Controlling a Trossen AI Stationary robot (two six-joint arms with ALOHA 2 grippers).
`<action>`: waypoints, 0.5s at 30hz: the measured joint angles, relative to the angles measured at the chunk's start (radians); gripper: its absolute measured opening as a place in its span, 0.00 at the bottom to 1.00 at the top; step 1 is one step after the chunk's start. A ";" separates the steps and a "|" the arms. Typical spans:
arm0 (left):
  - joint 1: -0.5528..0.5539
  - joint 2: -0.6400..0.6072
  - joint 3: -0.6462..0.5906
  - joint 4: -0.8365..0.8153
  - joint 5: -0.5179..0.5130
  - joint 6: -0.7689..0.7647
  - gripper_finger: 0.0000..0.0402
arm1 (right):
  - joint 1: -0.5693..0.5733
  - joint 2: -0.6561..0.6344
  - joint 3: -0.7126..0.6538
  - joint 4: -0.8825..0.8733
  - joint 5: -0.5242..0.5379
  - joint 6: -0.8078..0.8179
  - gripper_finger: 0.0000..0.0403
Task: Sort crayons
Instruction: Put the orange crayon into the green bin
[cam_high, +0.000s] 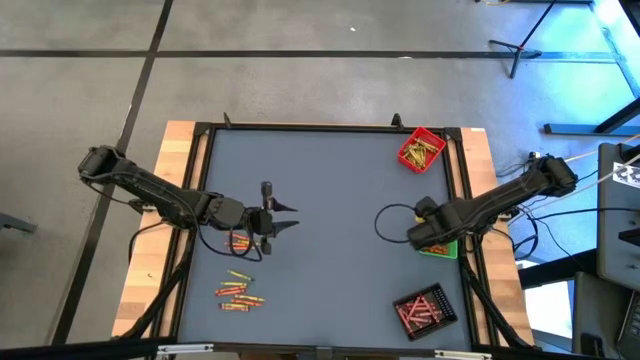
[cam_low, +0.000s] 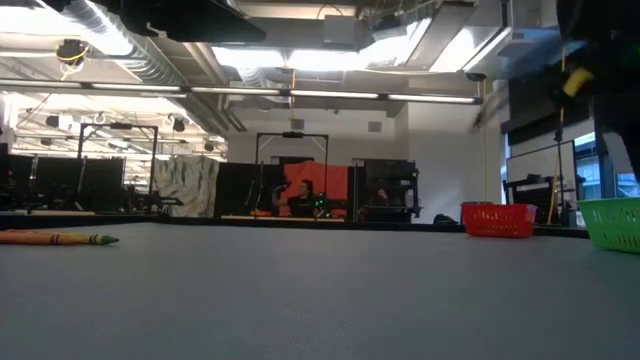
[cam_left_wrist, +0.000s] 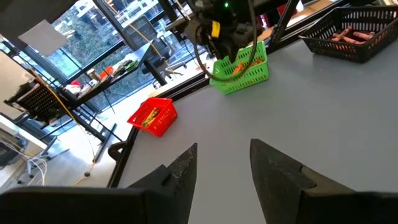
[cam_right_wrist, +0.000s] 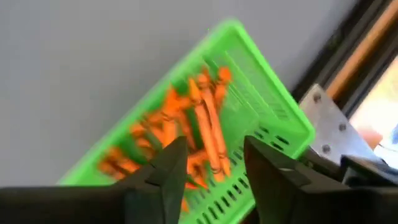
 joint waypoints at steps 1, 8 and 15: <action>0.000 0.000 0.000 0.002 -0.004 0.003 0.33 | 0.000 0.000 0.028 0.006 0.036 -0.007 0.41; 0.002 0.000 0.000 -0.072 -0.017 -0.157 0.33 | 0.000 -0.001 0.131 0.286 0.426 -0.263 0.43; 0.033 0.001 0.046 -0.528 0.065 -0.427 0.33 | 0.000 0.016 0.078 0.855 0.607 -0.816 0.43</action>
